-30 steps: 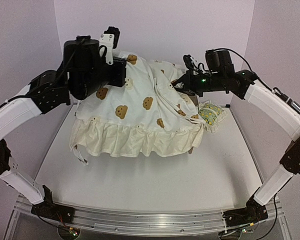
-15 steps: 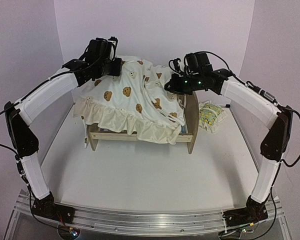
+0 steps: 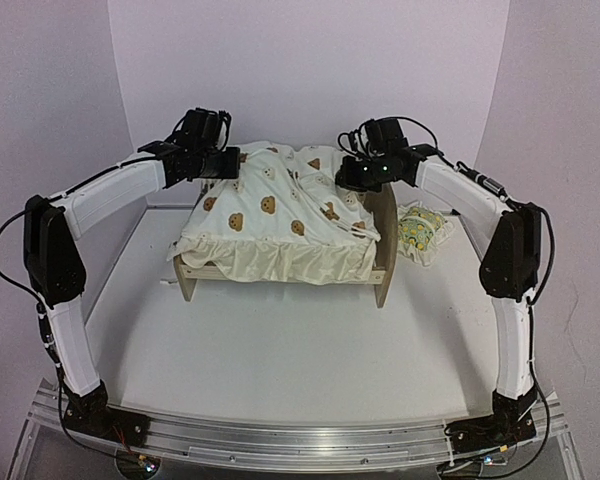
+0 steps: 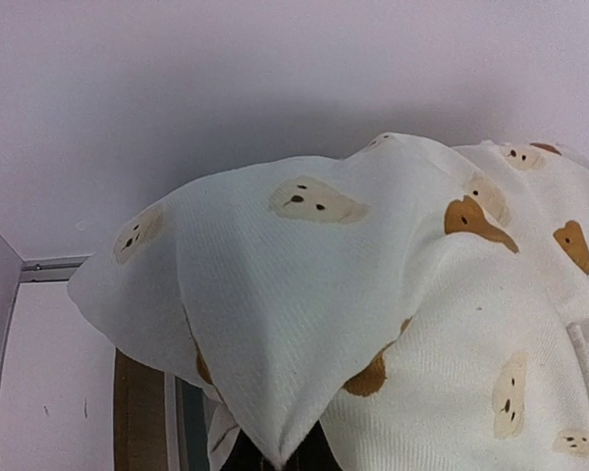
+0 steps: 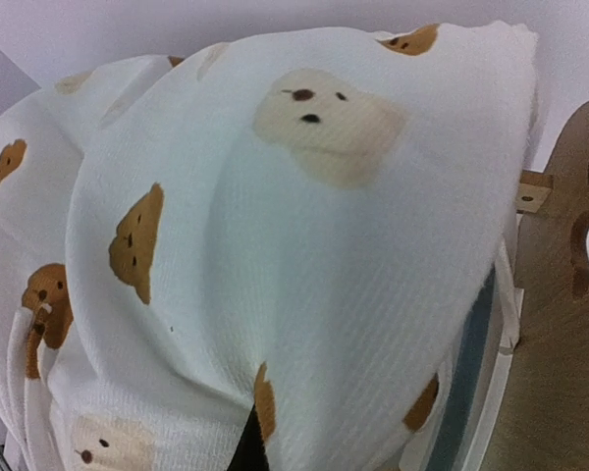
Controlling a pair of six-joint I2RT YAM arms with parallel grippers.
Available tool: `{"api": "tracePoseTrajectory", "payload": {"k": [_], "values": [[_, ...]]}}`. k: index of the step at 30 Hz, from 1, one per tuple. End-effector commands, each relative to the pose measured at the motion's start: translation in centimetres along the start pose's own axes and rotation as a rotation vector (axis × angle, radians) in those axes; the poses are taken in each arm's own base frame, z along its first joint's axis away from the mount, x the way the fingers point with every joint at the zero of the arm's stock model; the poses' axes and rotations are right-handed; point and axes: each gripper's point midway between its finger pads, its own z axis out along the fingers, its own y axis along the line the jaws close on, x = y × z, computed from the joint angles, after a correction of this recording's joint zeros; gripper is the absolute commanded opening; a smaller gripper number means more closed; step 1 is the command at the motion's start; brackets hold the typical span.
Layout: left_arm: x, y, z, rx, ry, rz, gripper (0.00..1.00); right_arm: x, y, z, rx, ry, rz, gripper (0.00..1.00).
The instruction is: Set up the pet bed
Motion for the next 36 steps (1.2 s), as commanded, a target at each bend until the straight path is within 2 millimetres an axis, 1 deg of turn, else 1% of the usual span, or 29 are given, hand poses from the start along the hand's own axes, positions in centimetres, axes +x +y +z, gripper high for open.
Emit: {"api": "tracePoseTrajectory", "payload": {"k": [1,4,5,8,10,12,15,17,19,21,22,25,27,29,32,34,36], "values": [[0.1,-1.0,0.5,0.055,-0.019,-0.054,0.01,-3.4,-0.1,-1.1,0.003,-0.102,-0.024,0.0],[2.1,-0.7,1.3,0.035,0.038,-0.054,0.02,-1.5,-0.3,-0.3,-0.011,-0.046,-0.019,0.01],[2.6,-0.4,1.4,0.019,0.052,-0.051,0.04,-0.9,-0.4,-0.2,-0.012,-0.026,-0.019,0.05],[3.6,0.1,1.2,-0.002,0.083,-0.043,0.1,0.5,-0.8,-0.8,-0.002,0.014,-0.025,0.27],[3.5,-0.2,0.8,0.023,0.09,-0.042,0.18,0.4,-0.6,-2.1,0.0,0.017,-0.03,0.38],[3.0,-0.5,0.3,0.044,0.09,-0.048,0.27,-0.2,-0.1,-3.6,-0.009,0.009,-0.032,0.45],[2.1,-0.5,-0.9,0.053,0.083,-0.062,0.46,-1.3,1.0,-6.6,-0.035,-0.014,-0.038,0.59],[1.4,-0.4,-2.0,0.056,0.069,-0.068,0.63,-1.7,1.7,-8.5,-0.048,-0.028,-0.044,0.69],[1.0,-0.1,-3.3,0.061,0.052,-0.072,0.81,-1.6,2.2,-10.1,-0.062,-0.031,-0.052,0.76],[1.0,-0.1,-4.4,0.077,0.05,-0.068,0.9,-0.9,3.0,-11.2,-0.079,-0.019,-0.067,0.78],[0.9,-0.1,-5.0,0.085,0.049,-0.066,0.93,-0.3,3.5,-11.5,-0.088,-0.008,-0.081,0.78],[1.1,-0.1,-6.2,0.097,0.052,-0.06,0.97,1.6,5.0,-12.3,-0.109,0.023,-0.133,0.78],[1.3,-0.2,-6.6,0.105,0.058,-0.058,0.99,2.9,5.9,-12.3,-0.114,0.041,-0.167,0.78],[1.7,-0.8,-7.0,0.124,0.069,-0.052,0.99,3.9,6.8,-12.1,-0.121,0.058,-0.198,0.78],[2.6,-2.6,-7.3,0.166,0.084,-0.029,0.98,5.3,7.8,-11.0,-0.123,0.087,-0.238,0.74],[3.5,-4.0,-7.5,0.193,0.101,-0.011,0.97,5.7,8.2,-10.1,-0.113,0.094,-0.251,0.69],[4.3,-5.1,-7.7,0.212,0.111,-0.008,0.95,5.8,8.2,-9.2,-0.093,0.097,-0.247,0.62]]}}
